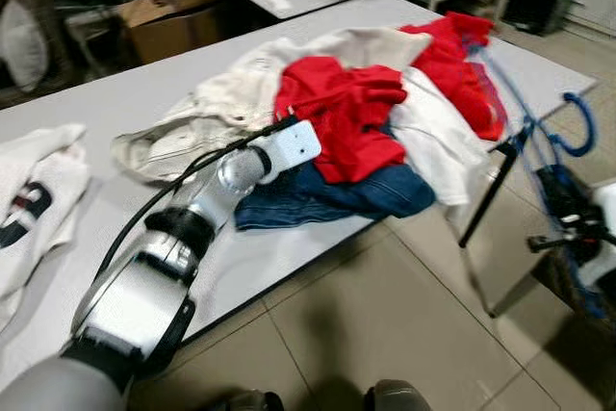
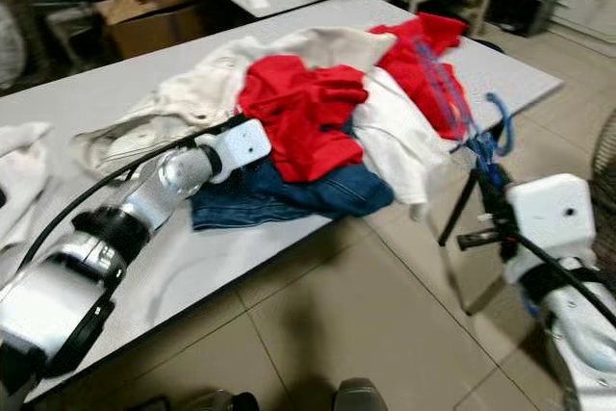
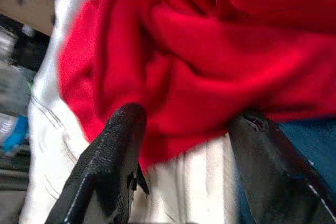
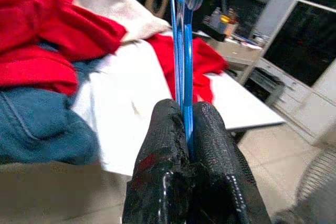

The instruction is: Hang hanger

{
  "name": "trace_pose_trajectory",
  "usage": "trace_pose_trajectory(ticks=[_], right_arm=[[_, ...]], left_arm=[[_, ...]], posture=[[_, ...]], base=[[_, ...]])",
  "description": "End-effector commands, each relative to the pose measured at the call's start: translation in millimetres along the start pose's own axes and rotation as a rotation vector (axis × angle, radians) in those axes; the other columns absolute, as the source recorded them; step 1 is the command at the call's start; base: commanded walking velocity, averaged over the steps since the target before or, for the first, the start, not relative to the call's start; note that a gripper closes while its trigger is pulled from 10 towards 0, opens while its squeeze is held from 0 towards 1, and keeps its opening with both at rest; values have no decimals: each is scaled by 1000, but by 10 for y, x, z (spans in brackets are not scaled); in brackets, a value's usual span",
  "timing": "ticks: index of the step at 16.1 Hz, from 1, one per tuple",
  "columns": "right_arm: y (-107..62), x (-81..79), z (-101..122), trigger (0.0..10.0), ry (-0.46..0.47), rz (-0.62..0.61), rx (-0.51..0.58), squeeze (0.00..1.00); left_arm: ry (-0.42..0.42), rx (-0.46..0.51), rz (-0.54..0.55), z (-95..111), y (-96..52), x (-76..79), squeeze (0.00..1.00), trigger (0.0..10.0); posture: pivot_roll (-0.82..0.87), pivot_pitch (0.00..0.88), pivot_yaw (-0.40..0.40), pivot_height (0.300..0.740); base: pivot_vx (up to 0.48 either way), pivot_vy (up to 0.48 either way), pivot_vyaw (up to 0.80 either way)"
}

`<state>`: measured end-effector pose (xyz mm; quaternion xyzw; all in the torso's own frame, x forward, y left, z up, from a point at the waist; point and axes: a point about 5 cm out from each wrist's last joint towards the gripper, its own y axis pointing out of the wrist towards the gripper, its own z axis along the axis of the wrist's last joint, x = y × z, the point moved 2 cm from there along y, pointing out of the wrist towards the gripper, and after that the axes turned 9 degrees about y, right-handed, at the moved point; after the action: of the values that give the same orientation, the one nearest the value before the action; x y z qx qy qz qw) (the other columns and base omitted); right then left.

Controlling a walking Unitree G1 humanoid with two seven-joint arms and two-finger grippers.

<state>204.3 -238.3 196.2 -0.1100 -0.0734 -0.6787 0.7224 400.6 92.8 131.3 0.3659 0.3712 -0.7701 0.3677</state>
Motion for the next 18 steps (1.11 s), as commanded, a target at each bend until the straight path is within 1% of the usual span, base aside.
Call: trace_pose_trajectory(ticks=[1, 2, 3, 4, 5, 6, 7, 8, 9, 10, 11, 12, 13, 15, 16, 17, 18], right_arm=[[-40, 14, 62, 10000, -17, 2, 11, 0], [-85, 3, 78, 10000, -29, 8, 7, 0], [-101, -12, 87, 10000, -28, 13, 9, 0], [-110, -21, 91, 10000, -23, 16, 12, 0], [-124, -95, 91, 10000, 11, 44, 15, 0], [-127, -189, 83, 10000, 37, 87, 13, 0], [-119, -261, 76, 10000, 50, 123, 12, 0], [-104, -323, 77, 10000, 64, 156, 15, 0], [-75, -367, 77, 10000, 78, 178, 18, 0], [-11, -435, 63, 10000, 97, 213, 20, 0], [14, -455, 53, 10000, 100, 223, 20, 0], [56, -479, 40, 10000, 102, 232, 20, 0], [106, -483, 34, 10000, 109, 230, 26, 0], [145, -479, 33, 10000, 118, 219, 32, 0], [181, -445, 33, 10000, 120, 176, 42, 0], [197, -413, 36, 10000, 113, 141, 53, 0], [219, -373, 30, 10000, 87, 91, 60, 0]], left_arm=[[44, -57, 76, -48, 9, -149, 0, 10000], [47, -111, 156, -119, -7, -296, 0, 10000], [-17, -110, 186, -136, -20, -352, 0, 10000], [-108, -94, 197, -136, -26, -373, 0, 10000], [-384, 12, 172, -108, -45, -351, 0, 10000], [-593, 134, 141, -90, -84, -312, 0, 10000], [-690, 217, 126, -84, -126, -281, 0, 10000], [-734, 309, 113, -60, -185, -257, 0, 10000], [-764, 379, 105, -40, -264, -232, 0, 10000], [-767, 456, 70, 2, -444, -130, 0, 10000], [-752, 464, 55, 11, -515, -65, 0, 10000], [-733, 445, 56, -1, -611, 19, 0, 10000], [-747, 437, 97, -3, -701, 26, 0, 10000], [-759, 437, 141, -2, -787, -2, 0, 10000], [-773, 368, 250, -61, -854, -55, 0, 10000], [-783, 340, 323, -83, -909, -88, 0, 10000], [-794, 300, 410, -100, -996, -114, 0, 10000]], posture=[[-372, 0, 101, 740], [-386, 0, 106, 740], [-393, 0, 112, 740], [-393, 0, 113, 740], [-392, 0, 119, 740], [-386, 0, 117, 740], [-363, 0, 103, 740], [-348, 0, 94, 740], [-332, 0, 83, 740], [-299, 0, 67, 740], [-273, 0, 56, 740], [-261, 0, 51, 740], [-227, 0, 46, 740], [-213, 0, 52, 740], [-209, 0, 56, 740], [-206, 0, 64, 740], [-205, 0, 67, 740]], base=[[0, 0, 0], [0, 0, 0], [0, 0, 0], [0, 0, 0], [0, 0, 0], [0, 0, 0], [0, 0, 0], [0, 0, 0], [0, 0, 0], [0, 0, 0], [0, 0, 0], [0, 0, 0], [0, 0, 0], [0, 0, 0], [0, 0, 0], [0, 0, 0], [0, 0, 0]])
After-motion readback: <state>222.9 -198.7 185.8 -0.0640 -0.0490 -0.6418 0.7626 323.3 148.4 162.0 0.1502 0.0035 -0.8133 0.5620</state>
